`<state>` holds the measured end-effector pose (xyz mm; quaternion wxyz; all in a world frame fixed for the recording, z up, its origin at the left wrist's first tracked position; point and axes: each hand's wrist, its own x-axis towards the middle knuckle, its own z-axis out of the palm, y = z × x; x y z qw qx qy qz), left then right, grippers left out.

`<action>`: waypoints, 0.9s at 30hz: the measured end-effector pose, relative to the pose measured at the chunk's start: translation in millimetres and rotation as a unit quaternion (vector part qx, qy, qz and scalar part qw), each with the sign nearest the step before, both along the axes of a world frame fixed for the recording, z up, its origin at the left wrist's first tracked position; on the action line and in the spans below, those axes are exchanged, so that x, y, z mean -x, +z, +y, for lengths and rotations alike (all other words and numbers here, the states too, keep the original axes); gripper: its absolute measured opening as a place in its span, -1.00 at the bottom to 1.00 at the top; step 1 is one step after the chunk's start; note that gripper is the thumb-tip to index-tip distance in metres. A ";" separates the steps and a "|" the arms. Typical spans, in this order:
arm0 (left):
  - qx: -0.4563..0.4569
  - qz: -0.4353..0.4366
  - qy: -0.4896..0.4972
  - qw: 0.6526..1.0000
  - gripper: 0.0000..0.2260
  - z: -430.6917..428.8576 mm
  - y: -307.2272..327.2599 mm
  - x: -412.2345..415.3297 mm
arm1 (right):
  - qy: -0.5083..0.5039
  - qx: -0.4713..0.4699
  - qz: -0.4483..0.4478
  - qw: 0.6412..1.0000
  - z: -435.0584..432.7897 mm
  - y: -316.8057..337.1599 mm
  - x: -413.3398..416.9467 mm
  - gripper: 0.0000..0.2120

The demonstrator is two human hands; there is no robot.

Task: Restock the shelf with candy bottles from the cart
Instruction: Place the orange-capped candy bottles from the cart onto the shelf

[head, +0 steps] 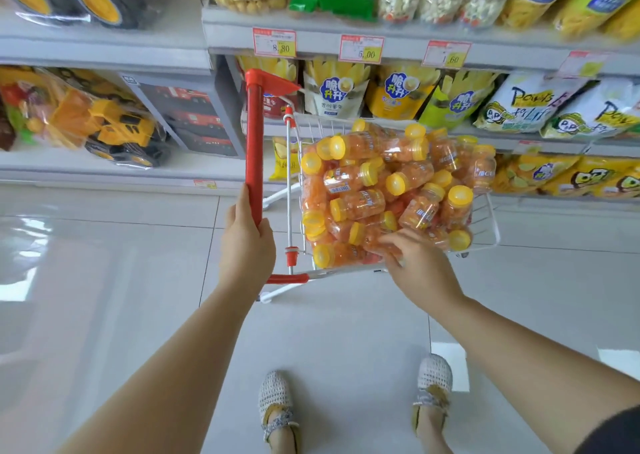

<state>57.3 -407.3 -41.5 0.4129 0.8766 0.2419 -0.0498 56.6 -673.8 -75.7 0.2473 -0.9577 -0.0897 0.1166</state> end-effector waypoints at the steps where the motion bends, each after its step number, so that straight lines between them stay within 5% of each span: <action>1: -0.011 0.003 0.008 1.000 -0.46 -9.1 1.2 -0.5 | 0.019 0.030 -0.027 0.999 -10.3 -1.2 -9.4 -0.76; 9: -0.121 0.020 0.076 0.990 -0.44 -80.7 -0.4 -1.3 | 0.176 0.140 -0.010 0.974 -61.9 -11.5 -56.0 -0.44; 14: -0.125 0.019 0.073 0.989 -0.37 -126.3 -0.2 9.1 | 0.187 0.151 -0.034 0.970 -101.8 -17.4 -62.0 -0.50; 18: -0.286 -0.013 -0.013 0.958 -0.32 -158.6 -2.3 18.9 | 0.186 0.132 -0.016 0.974 -131.2 -13.7 -61.4 -0.53; 22: -0.386 -0.128 -0.202 0.891 -0.57 -191.1 -4.8 19.2 | 0.123 0.017 0.012 0.992 -153.8 2.9 -59.5 -0.52; 24: -0.386 -0.054 -0.298 0.872 -0.71 -212.7 -7.1 10.1 | 0.084 -0.032 0.023 0.996 -164.4 14.3 -60.0 -0.49; 27: -0.404 0.140 -0.363 0.828 -0.63 -240.3 -14.0 -4.8 | 0.025 -0.078 0.010 0.997 -182.4 24.7 -66.3 -0.46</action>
